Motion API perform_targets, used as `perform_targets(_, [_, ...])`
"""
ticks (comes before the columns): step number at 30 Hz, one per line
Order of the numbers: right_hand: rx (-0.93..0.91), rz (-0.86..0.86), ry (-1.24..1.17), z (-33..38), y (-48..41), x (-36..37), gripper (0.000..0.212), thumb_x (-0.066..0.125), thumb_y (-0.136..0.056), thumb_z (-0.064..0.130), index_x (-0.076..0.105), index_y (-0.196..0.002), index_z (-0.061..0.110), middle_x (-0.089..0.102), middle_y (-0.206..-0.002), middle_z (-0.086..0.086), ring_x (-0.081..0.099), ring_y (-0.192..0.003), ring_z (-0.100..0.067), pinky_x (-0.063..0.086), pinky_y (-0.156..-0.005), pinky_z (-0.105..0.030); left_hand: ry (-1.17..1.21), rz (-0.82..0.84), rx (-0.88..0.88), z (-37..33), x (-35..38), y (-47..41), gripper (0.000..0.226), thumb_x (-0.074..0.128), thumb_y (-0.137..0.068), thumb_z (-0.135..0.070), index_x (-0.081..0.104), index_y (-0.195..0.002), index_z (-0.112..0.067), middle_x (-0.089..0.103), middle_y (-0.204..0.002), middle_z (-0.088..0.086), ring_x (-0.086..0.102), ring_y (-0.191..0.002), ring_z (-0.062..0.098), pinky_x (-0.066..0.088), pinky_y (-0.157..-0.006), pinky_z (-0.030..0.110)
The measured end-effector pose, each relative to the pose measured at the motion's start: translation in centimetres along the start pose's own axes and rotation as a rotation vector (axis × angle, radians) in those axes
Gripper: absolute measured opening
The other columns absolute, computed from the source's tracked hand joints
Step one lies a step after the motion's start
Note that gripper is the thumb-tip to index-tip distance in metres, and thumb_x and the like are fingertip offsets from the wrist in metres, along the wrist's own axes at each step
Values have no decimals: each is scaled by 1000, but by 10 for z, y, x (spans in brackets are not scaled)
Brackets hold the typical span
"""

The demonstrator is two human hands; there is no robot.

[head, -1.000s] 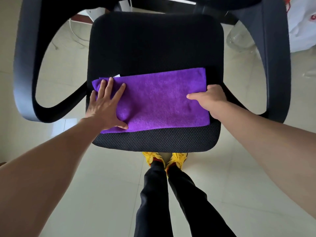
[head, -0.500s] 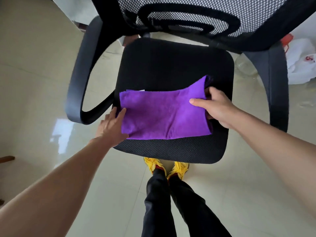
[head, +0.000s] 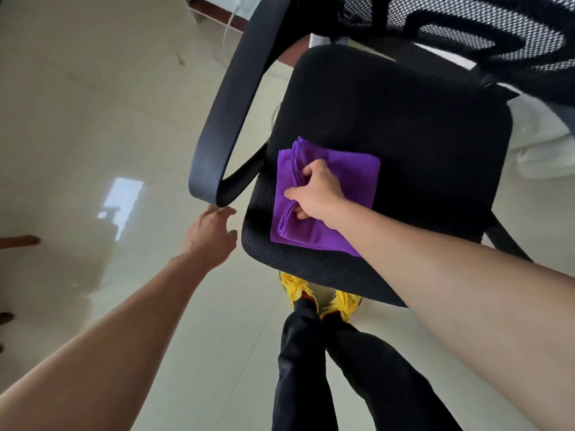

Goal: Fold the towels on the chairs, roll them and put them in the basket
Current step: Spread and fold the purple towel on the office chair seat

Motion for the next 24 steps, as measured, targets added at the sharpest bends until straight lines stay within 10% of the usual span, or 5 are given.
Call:
perform_targets(6, [8,136,-146,-2,0,12,31,69,-83,7,56,-110,14,62,-80,-4,69,-63,-16,54,-49,-27,120,-96,29,-12,-15,6,32,56,-88,-13,63,-119,-13,66,-113,12,61,-103,33,49,-86,42])
perform_targets(12, [66,-406,-407,-34,-8,-99,16,52,-92,8,65,-88,15,65,-70,-5,63,-47,-8,48,-42,-21,-23,-316,481,-104,-23,34,12,64,-77,-4,69,-87,-6,65,-91,13,63,-85,35,54,-61,43])
perform_targets(16, [180,-224,-517,-46,-28,-100,12,57,-94,14,64,-86,18,70,-82,-6,72,-67,-13,56,-57,-25,-326,-114,603,-146,7,-8,74,71,-78,-37,41,-143,-18,22,-156,17,22,-144,33,32,-110,49])
perform_targets(24, [9,-429,-448,-39,-3,-123,13,59,-84,7,67,-80,16,67,-70,-1,63,-56,-7,49,-50,-21,-513,65,511,-128,19,-34,115,72,-71,-58,-1,-153,-23,-17,-160,3,-6,-148,28,19,-115,46])
Point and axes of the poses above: each hand's wrist, its own y-axis away from the middle knuckle, its own x-axis out of the palm, z = x × y, the point moved 9 cm from there along -y, towards the middle knuckle
